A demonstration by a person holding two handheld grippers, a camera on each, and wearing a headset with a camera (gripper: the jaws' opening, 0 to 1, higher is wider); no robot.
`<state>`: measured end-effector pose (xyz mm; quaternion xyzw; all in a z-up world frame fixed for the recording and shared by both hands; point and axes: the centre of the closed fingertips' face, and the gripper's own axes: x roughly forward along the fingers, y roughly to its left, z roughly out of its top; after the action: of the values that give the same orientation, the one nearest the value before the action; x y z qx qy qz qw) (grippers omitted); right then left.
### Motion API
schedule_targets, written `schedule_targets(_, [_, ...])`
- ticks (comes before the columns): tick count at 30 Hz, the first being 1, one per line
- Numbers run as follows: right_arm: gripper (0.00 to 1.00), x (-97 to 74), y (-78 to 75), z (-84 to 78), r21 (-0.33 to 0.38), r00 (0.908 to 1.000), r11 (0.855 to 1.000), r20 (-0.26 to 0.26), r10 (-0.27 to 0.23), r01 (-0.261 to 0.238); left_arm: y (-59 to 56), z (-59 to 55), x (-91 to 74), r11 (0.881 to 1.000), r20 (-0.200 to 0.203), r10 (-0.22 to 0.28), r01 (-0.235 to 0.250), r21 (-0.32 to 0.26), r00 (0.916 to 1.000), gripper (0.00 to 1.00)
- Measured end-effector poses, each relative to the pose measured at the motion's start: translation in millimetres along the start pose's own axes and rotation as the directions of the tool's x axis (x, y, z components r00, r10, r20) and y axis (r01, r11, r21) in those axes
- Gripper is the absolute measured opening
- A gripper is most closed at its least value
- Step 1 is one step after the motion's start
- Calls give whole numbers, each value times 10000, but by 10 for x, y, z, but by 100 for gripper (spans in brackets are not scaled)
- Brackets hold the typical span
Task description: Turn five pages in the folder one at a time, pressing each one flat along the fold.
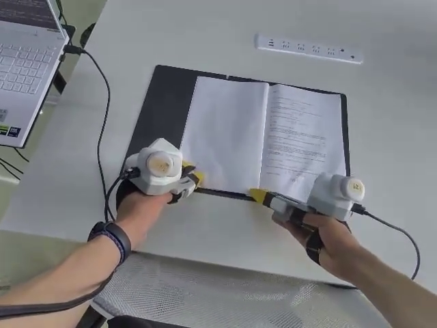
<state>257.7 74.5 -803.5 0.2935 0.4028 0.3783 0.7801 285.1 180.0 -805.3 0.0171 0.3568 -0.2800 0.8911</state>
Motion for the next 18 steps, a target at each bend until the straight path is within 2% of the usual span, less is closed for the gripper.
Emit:
schedule_targets(5, [0,0,-26,-3,-31,10000,10000,-14,-52,52,-14,7,-8,10000,-68,-23,24,65,10000,14])
schedule_targets(13, [0,-29,-35,8,-201,9998,9997,-126,-132,129,29,-17,38,9999,-255,-115,118,113,9996,15])
schedule_targets(18, [1,-98,-13,45,-180,9999,9998,-89,-79,77,49,-23,56,9989,-244,-303,294,-364,9992,17])
